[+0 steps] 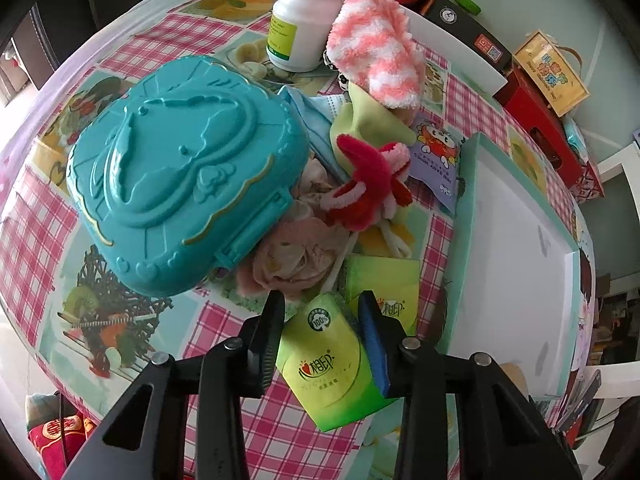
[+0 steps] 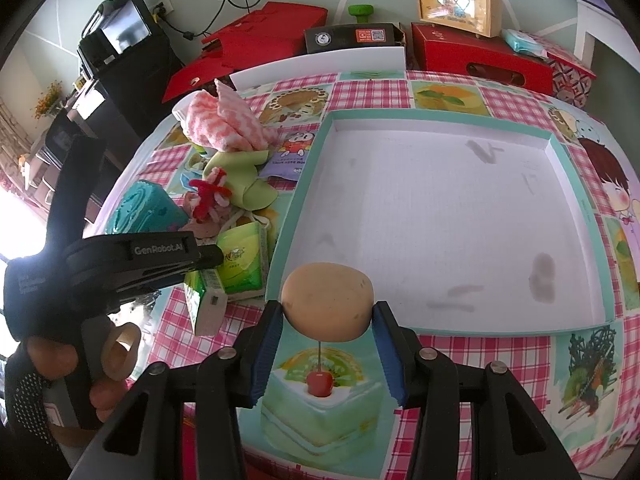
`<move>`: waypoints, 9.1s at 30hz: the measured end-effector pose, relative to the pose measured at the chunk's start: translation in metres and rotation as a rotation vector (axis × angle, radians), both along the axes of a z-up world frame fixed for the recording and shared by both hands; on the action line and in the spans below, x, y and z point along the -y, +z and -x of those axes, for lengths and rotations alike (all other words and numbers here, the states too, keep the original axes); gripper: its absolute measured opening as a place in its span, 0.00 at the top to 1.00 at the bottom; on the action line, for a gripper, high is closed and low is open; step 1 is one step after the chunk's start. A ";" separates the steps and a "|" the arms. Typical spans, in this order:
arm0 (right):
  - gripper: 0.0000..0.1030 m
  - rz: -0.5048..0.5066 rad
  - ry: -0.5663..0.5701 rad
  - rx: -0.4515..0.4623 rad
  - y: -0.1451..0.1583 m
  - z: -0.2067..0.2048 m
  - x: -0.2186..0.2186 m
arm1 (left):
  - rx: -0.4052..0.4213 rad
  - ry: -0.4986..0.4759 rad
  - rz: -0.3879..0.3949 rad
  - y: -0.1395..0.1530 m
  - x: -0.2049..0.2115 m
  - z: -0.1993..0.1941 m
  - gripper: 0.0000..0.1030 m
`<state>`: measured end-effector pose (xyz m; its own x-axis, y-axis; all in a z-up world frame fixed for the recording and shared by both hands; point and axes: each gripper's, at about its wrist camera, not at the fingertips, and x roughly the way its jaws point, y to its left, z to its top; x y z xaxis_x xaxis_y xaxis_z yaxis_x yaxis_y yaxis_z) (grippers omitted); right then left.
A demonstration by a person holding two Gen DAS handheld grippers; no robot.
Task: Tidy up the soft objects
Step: 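Grasp the green tissue pack with the left tool and lift it, then lower the tissue pack into the white tray with the left tool while the right tool releases the bun there, then open both tools and withdraw them from the white tray, then grasp the red plush toy with the right tool while the left tool moves toward the pink sock, then lift the red plush toy with the right tool while the left tool grasps the pink fuzzy sock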
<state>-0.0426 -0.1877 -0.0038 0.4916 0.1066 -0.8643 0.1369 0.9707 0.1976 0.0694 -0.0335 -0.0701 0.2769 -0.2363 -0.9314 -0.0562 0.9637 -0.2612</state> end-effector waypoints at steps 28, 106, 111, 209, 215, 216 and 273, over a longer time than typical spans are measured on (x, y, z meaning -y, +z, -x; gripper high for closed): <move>0.53 0.003 -0.024 0.029 0.004 0.001 0.004 | -0.053 -0.010 0.016 0.013 -0.030 0.023 0.52; 0.28 0.159 -0.496 -0.075 0.009 -0.079 0.186 | 0.172 -0.347 -0.046 0.058 0.154 -0.053 0.39; 0.18 0.188 -0.476 -0.087 0.008 -0.082 0.181 | 0.170 -0.333 -0.033 0.053 0.147 -0.054 0.22; 0.23 0.031 0.262 0.003 -0.007 -0.132 -0.081 | 0.061 0.125 -0.107 0.057 -0.095 -0.096 0.04; 0.36 0.008 0.276 0.008 -0.010 -0.136 -0.084 | 0.053 0.125 -0.108 0.055 -0.095 -0.098 0.04; 0.38 0.004 0.279 0.006 -0.012 -0.139 -0.085 | 0.053 0.125 -0.108 0.055 -0.095 -0.098 0.04; 0.68 -0.076 0.026 0.160 0.040 -0.125 0.012 | 0.253 0.065 0.084 0.083 -0.055 -0.111 0.04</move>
<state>0.0826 -0.1992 0.0360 0.6187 0.1832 -0.7640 0.0725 0.9550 0.2877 0.1802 0.0218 0.0124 0.5154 -0.2835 -0.8087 -0.0402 0.9347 -0.3533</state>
